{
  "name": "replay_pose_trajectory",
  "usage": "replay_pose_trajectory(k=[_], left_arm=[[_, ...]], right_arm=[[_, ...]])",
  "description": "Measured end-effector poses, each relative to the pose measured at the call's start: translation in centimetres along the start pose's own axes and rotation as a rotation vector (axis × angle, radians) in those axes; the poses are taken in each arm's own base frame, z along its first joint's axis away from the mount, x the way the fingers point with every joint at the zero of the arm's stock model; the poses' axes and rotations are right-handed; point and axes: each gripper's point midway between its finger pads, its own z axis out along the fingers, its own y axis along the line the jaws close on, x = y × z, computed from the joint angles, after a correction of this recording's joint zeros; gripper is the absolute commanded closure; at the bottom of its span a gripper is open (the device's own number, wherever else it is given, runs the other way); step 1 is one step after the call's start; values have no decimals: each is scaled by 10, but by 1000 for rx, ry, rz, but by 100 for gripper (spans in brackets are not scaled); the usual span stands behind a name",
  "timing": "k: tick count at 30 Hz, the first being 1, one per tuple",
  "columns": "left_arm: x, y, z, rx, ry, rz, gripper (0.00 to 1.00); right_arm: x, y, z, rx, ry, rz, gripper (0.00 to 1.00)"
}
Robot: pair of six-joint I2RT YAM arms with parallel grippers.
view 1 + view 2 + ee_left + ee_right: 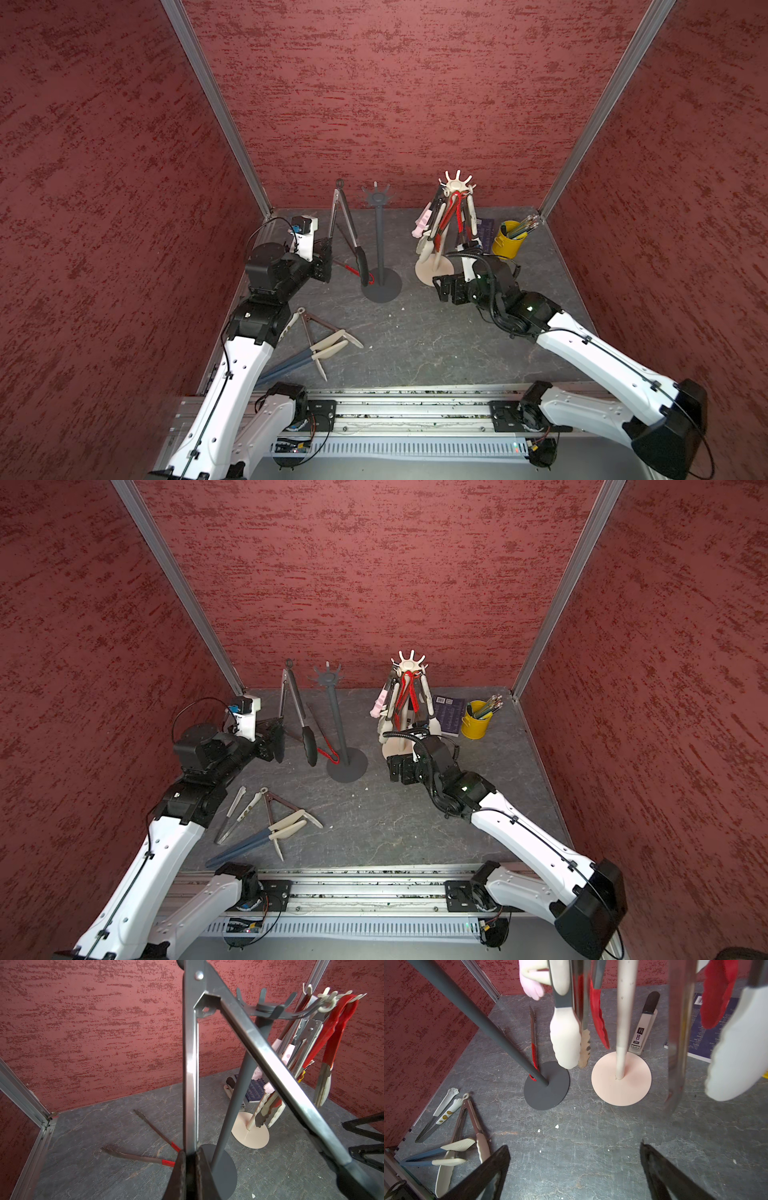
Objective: Hang food tongs on kitchen utensil racks
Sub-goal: Hang the food tongs on the rack.
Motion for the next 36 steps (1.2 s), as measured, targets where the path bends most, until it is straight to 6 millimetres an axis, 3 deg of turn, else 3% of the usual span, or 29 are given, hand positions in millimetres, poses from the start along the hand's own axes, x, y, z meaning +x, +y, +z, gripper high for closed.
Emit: replay_pose_trajectory(k=[7,14,18,27,36], left_arm=[[-4,-22,-30,45,-38,18,93],[8,-53,-54,117,-14,39,93],[24,-59,-52,120,52,44,93],[49,-49,-34,54,166,24,94],[36,-51,-36,61,108,25,94]], right_arm=[[5,0,7,2,24,-10,1],[5,2,14,0,43,-21,1],[4,4,16,-5,46,-24,1],[5,5,17,-12,54,-24,1],[0,6,11,-19,35,-17,1]])
